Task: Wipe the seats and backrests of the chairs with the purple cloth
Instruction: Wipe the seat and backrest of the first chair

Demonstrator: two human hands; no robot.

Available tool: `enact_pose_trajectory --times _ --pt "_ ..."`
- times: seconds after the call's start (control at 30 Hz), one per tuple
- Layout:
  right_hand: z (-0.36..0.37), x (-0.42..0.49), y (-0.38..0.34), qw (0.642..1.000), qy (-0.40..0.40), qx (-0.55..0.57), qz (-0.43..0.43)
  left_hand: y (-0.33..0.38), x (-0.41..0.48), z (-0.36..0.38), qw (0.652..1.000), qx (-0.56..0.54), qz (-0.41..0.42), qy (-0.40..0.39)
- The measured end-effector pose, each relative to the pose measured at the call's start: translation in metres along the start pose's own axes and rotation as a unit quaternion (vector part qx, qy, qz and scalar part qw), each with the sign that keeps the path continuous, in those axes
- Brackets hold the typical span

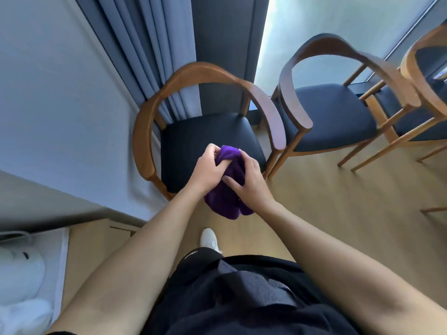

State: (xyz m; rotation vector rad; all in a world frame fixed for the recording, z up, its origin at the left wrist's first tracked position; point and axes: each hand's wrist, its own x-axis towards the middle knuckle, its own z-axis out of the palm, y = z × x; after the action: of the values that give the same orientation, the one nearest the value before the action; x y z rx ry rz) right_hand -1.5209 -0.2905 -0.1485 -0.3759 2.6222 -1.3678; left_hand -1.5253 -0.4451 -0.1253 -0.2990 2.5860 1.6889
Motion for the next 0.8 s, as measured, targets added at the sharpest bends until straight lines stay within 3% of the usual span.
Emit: enact_pose_trajectory --times 0.13,0.27,0.37,0.63,0.8 --pt "0.011 0.052 -0.008 0.989 0.101 -0.007 0.103 -0.002 0.057 -0.017 1.000 -0.017 -0.013 -0.019" --pt "0.020 0.094 -0.013 0.987 0.081 0.039 0.133 -0.004 0.099 -0.026 0.998 -0.021 -0.015 -0.052" --pt "0.019 0.121 -0.012 0.980 0.105 0.027 0.169 -0.007 0.120 -0.029 0.999 -0.026 -0.029 -0.017" --pt "0.009 0.198 0.001 0.995 -0.023 0.091 0.033 -0.005 0.176 -0.023 0.997 -0.063 -0.050 -0.016" --pt "-0.005 0.245 0.016 0.992 -0.071 0.089 0.045 0.000 0.206 -0.005 0.989 -0.115 -0.096 0.001"
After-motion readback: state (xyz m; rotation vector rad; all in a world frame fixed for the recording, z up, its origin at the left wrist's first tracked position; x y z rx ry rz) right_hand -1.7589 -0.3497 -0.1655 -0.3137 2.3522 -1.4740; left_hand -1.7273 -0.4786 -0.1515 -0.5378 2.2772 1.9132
